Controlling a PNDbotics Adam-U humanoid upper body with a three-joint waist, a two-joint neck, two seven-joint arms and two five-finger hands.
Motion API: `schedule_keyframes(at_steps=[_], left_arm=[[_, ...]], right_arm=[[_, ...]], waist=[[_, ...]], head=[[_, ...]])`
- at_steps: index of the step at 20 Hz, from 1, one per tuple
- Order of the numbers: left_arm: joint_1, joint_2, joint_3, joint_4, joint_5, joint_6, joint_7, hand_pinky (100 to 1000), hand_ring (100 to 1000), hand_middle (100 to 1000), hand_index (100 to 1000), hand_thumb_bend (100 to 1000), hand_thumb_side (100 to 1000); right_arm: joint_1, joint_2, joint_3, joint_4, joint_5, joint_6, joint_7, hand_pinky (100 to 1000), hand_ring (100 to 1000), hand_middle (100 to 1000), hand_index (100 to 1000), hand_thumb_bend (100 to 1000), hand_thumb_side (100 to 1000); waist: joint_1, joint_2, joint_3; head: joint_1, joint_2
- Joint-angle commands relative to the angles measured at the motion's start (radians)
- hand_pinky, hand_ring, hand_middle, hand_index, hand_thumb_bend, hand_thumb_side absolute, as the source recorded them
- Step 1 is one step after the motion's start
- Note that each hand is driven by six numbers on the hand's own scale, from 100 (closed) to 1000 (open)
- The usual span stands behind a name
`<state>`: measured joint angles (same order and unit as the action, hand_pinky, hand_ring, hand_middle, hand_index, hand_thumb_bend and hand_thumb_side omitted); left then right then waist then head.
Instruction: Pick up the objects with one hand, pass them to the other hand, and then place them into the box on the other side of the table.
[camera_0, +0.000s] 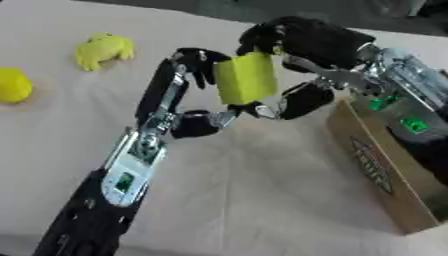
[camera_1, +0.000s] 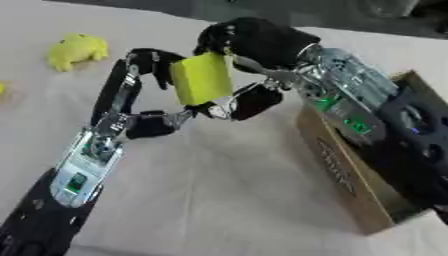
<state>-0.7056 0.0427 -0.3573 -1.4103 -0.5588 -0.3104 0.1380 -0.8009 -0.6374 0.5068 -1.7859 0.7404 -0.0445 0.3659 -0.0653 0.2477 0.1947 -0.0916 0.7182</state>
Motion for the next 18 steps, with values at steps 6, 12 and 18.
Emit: schedule_keyframes(at_steps=[6, 12, 18], left_arm=[[-0.018, -0.007, 0.0, -0.005, -0.028, 0.047, 0.015, 447, 492, 445, 520, 273, 100], [-0.012, 0.004, 0.012, 0.004, -0.037, 0.09, 0.05, 538, 600, 564, 656, 560, 100], [0.001, 0.031, 0.026, 0.011, -0.077, 0.125, 0.057, 634, 733, 721, 799, 949, 137]], right_arm=[[-0.013, -0.022, -0.013, -0.014, -0.099, 0.044, -0.06, 919, 744, 591, 732, 218, 534], [-0.008, -0.037, -0.018, -0.027, -0.209, 0.094, -0.102, 900, 660, 548, 710, 100, 345], [0.001, -0.071, -0.025, -0.085, -0.259, 0.095, -0.076, 894, 641, 529, 694, 100, 356]], waist=[[0.006, -0.016, -0.003], [0.01, -0.02, -0.008], [0.021, -0.025, -0.02]], head=[[0.002, -0.011], [-0.001, -0.012], [-0.005, -0.002]])
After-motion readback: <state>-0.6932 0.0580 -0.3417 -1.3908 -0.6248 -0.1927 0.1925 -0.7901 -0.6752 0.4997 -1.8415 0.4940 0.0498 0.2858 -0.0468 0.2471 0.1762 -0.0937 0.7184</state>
